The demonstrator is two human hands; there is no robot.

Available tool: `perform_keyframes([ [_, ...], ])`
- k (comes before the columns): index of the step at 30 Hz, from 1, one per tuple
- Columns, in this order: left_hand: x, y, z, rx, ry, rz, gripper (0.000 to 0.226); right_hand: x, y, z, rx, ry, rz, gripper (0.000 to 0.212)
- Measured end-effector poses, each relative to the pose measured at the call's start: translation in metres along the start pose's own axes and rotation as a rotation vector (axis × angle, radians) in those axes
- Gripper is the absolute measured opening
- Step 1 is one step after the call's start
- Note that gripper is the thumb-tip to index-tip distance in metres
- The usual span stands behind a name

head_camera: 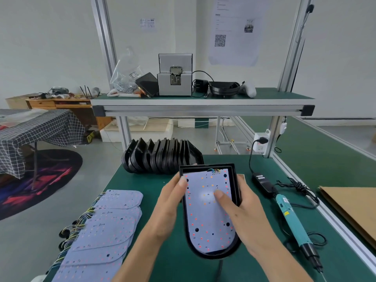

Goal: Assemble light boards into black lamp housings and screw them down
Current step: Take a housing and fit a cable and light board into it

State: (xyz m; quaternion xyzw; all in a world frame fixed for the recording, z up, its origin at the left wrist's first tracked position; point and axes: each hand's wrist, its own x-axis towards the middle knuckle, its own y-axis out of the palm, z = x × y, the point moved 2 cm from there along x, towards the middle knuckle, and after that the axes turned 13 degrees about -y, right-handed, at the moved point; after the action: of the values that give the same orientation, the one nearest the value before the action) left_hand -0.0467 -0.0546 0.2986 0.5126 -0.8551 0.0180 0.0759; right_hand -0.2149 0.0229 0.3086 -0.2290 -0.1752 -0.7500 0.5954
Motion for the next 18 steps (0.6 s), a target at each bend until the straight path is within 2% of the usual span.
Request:
perform_keyframes([
  [3,-0.002,0.005,-0.008,-0.016,-0.013,-0.059,0.031,-0.001,0.004,0.000,0.002,-0.030,0.003,0.023],
  [5,-0.005,0.007,-0.009,-0.024,-0.036,-0.095,0.020,0.000,0.005,-0.002,-0.012,-0.027,-0.015,0.021],
  [8,-0.008,0.008,-0.011,0.029,-0.042,-0.111,0.017,0.004,0.006,-0.003,-0.078,-0.001,-0.057,0.003],
  [10,-0.009,0.010,-0.011,0.046,-0.035,-0.128,0.017,0.007,0.005,-0.005,-0.160,-0.001,-0.089,0.011],
  [12,-0.009,0.013,-0.010,0.049,-0.037,-0.157,0.016,0.008,0.006,-0.005,-0.186,-0.010,-0.096,0.005],
  [18,-0.009,0.019,-0.006,0.046,-0.025,-0.261,0.014,0.007,0.008,-0.008,-0.182,0.001,-0.067,0.006],
])
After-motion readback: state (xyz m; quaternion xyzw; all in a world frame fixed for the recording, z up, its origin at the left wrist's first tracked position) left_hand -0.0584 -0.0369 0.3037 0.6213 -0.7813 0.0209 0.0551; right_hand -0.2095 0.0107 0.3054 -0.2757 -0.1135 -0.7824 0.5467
